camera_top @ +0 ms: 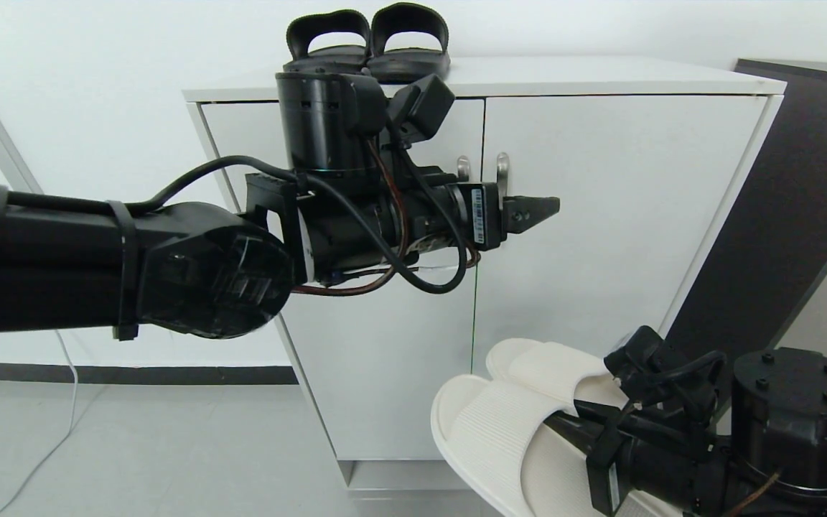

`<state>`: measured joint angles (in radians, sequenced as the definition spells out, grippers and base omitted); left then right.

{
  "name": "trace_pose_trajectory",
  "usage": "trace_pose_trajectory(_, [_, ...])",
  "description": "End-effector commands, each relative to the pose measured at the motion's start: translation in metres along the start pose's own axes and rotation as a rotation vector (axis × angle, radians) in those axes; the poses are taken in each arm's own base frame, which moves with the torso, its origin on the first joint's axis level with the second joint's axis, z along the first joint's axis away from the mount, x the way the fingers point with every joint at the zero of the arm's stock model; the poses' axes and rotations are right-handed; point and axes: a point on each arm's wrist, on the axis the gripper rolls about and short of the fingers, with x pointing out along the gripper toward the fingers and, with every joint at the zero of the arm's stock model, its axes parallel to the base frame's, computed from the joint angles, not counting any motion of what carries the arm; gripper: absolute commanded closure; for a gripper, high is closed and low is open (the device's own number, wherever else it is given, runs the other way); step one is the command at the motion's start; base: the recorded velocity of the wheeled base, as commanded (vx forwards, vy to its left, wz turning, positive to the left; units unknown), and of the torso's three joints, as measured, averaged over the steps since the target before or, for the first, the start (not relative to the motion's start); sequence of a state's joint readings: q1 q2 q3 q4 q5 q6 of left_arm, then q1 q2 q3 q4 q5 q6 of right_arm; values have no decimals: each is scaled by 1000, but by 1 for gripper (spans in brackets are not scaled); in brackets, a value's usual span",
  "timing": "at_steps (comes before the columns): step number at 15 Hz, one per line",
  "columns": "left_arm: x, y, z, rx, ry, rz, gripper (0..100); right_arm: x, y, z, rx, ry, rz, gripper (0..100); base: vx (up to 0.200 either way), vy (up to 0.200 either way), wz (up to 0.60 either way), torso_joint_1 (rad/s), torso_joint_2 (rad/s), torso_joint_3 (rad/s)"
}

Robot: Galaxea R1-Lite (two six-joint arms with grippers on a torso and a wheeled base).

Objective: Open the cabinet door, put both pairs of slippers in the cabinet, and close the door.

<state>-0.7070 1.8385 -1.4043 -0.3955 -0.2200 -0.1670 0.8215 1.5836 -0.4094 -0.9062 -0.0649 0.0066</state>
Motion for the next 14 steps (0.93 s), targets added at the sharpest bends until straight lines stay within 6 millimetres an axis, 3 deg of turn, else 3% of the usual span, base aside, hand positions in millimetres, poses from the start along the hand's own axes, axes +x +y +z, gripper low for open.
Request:
trace_pose_trajectory(1, [8,2,-1,0,1,4,0,0,0,1,0,-3,1,100,0,0,0,0,0,0])
trace_pose_trajectory(11, [25,4,-7,-10,12,-8,0,0,0,-1,1,0,0,100,0,0,0,0,0,0])
trace_pose_trajectory(12, [25,4,-7,-10,12,-8,100,1,-1,-1,2,2,-2,100,0,0,0,0,0,0])
trace_pose_trajectory(14, [23,2,-6,-23,9,-10,100,1,-1,-2,2,5,1,100,0,0,0,0,0,0])
